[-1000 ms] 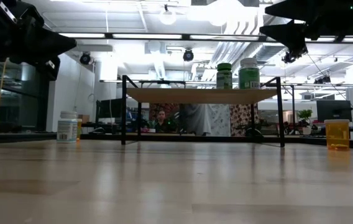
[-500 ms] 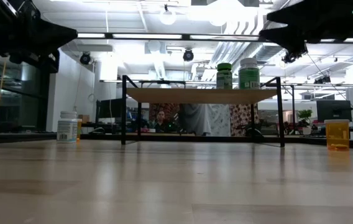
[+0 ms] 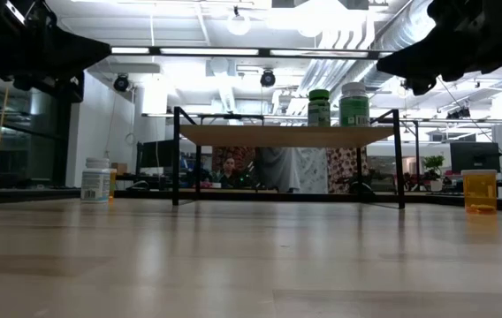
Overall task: Pick and place medicine bottles onto shelf by color
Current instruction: Put the blue pill bottle on the shelf
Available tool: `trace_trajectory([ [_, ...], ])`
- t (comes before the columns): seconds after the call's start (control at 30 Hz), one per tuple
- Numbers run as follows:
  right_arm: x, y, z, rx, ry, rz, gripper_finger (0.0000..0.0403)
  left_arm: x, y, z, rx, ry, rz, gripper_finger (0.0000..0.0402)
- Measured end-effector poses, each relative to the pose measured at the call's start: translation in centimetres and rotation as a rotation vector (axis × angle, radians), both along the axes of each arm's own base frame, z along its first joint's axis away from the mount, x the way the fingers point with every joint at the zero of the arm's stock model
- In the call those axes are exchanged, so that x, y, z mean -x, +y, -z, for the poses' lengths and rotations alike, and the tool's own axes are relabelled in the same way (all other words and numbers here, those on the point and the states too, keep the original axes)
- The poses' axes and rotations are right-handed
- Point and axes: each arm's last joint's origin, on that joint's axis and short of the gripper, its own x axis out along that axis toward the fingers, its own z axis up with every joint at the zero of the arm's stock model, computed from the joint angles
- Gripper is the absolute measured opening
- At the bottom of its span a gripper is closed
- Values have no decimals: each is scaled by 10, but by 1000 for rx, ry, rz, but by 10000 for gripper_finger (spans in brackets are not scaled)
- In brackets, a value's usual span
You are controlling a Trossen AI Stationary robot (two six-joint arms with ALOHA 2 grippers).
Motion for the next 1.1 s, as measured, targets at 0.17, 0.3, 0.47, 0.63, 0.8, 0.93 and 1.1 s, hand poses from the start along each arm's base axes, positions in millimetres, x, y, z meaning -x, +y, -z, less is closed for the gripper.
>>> trace_trajectory([
  [0.17,0,0,0,-7,-1,-2,10,0,0,0,-7,2,-12,4],
  [0.3,0,0,0,4,0,-1,8,0,2,1,6,12,-58,24],
  [0.47,0,0,0,5,0,8,3,-3,4,7,23,83,-136,101],
  [0.63,0,0,0,-13,-2,10,3,-8,6,12,31,141,-191,207],
  [0.8,0,0,0,-16,-2,10,1,-10,8,15,58,170,-283,291],
  [0.93,0,0,0,-16,-2,10,1,-11,11,17,96,188,-394,320],
  [1.1,0,0,0,-17,-2,10,0,-9,16,12,181,222,-682,323],
])
